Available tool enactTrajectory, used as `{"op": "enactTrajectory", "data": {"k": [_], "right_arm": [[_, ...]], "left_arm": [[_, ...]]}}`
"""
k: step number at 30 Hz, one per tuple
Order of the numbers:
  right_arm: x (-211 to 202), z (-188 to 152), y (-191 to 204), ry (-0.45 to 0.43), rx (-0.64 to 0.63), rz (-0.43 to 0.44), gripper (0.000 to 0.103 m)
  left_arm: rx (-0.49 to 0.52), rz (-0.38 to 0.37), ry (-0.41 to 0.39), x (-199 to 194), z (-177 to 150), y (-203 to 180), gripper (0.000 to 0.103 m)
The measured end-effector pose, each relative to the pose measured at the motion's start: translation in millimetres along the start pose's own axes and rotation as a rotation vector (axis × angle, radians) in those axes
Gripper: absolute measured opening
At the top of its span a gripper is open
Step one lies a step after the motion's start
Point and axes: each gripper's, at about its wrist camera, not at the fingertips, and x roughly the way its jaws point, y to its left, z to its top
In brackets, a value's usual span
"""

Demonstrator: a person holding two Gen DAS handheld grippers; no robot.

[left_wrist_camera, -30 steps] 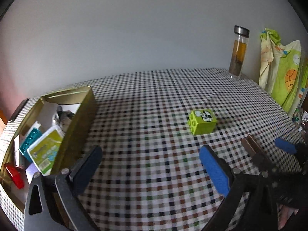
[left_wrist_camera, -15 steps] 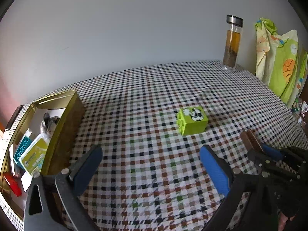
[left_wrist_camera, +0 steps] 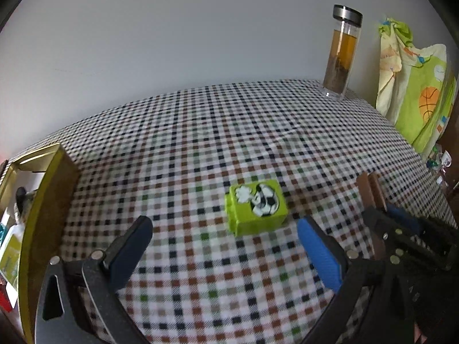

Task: Organize rigid objects
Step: 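Close the left tool on the green cow-print brick and lift it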

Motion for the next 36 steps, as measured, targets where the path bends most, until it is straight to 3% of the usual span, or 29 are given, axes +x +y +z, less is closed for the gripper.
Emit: {"op": "enactTrajectory", "data": {"k": [7, 12, 18, 22, 36], "right_arm": [[4.3, 1.6, -1.4, -0.013, 0.013, 0.017, 0.028], [9.8, 4.4, -3.1, 0.004, 0.025, 0.037, 0.028], [14.7, 5.0, -1.2, 0.022, 0.027, 0.029, 0.028], [13.4, 4.6, 1.7, 0.018, 0.023, 0.027, 0.028], [-4.3, 0.9, 29.9, -0.069, -0.015, 0.043, 0.028]], "left_arm": [[0.011, 0.000, 0.017, 12.5, 0.2, -3.8, 0.102], [0.020, -0.006, 0.036, 18.9, -2.6, -7.4, 0.094], [0.012, -0.037, 0.058, 25.1, -2.6, -3.6, 0.073], [0.023, -0.035, 0.040, 23.2, -1.1, -1.7, 0.044], [-0.010, -0.058, 0.030, 12.2, -9.9, 18.1, 0.043]]}}
